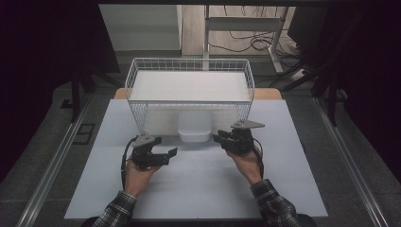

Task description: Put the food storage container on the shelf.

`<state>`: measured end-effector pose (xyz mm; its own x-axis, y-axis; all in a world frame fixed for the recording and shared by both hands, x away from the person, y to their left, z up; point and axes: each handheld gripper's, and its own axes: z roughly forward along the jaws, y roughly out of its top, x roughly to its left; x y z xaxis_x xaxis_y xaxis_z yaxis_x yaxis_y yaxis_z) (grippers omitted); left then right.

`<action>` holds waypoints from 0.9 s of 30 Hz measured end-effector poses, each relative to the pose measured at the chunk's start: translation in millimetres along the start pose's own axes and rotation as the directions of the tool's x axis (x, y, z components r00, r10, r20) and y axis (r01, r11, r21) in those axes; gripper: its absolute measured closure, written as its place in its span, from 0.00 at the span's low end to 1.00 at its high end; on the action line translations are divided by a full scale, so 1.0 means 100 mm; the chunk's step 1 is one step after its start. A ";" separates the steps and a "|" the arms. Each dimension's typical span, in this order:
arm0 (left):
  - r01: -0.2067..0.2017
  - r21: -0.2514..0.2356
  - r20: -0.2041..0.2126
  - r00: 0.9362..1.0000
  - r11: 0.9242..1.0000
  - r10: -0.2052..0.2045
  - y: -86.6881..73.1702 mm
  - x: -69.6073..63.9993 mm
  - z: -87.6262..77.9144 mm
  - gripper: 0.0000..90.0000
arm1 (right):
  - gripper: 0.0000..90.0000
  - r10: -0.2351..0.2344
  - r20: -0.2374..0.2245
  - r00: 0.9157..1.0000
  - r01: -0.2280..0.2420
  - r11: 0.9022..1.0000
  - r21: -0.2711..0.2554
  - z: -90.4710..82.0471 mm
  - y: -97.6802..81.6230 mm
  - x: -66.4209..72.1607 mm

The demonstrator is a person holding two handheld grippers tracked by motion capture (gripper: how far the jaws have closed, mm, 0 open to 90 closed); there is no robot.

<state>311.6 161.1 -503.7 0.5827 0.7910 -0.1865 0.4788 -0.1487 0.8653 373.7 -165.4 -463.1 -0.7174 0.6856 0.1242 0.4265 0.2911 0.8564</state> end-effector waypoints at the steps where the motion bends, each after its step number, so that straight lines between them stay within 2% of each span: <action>1: -0.009 0.002 -0.002 1.000 1.000 0.009 -0.02 -0.01 -0.01 0.18 | 0.71 -0.007 0.006 1.000 0.007 1.000 0.000 -0.02 -0.01 0.00; 5: -0.029 0.004 -0.023 0.999 1.000 0.029 -0.08 -0.08 -0.10 0.12 | 0.65 -0.003 -0.010 1.000 0.003 1.000 0.008 -0.03 -0.06 0.02; 8: -0.041 -0.005 -0.021 0.999 0.999 0.041 -0.15 -0.12 -0.17 0.09 | 0.66 -0.010 -0.026 1.000 0.010 1.000 0.021 0.01 -0.10 0.05; 11: -0.035 -0.003 -0.023 0.999 0.999 0.035 -0.23 -0.14 -0.25 0.09 | 0.67 -0.013 -0.016 1.000 0.013 0.999 0.040 0.06 -0.13 0.11; 13: -0.035 0.007 -0.025 0.999 0.999 0.035 -0.30 -0.14 -0.30 0.09 | 0.67 -0.017 -0.036 0.999 0.019 0.999 0.042 0.10 -0.15 0.16; 15: -0.044 0.016 -0.043 0.998 0.999 0.045 -0.35 -0.14 -0.35 0.09 | 0.69 -0.034 -0.044 0.998 0.036 0.998 0.052 0.13 -0.15 0.22; 18: -0.047 0.027 -0.061 0.997 0.999 0.049 -0.42 -0.14 -0.42 0.07 | 0.80 -0.037 -0.078 0.996 0.043 0.996 0.080 0.20 -0.16 0.29; 21: -0.034 0.013 -0.044 0.998 0.999 0.035 -0.45 -0.15 -0.46 0.06 | 0.87 -0.066 -0.092 0.994 0.077 0.990 0.118 0.29 -0.17 0.36; 25: -0.055 0.017 -0.040 0.998 0.998 0.056 -0.48 -0.19 -0.47 0.05 | 0.99 -0.074 -0.094 0.993 0.087 0.987 0.133 0.40 -0.16 0.40; 27: -0.071 0.026 -0.040 0.997 0.997 0.072 -0.49 -0.20 -0.46 0.05 | 0.99 -0.074 -0.092 0.993 0.086 0.988 0.132 0.46 -0.15 0.40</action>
<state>246.3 179.7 -520.9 0.5887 0.8016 -0.1044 0.4527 -0.2199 0.8641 364.0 -111.6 -493.6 -0.7945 0.5980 0.1060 0.4324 0.4345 0.7901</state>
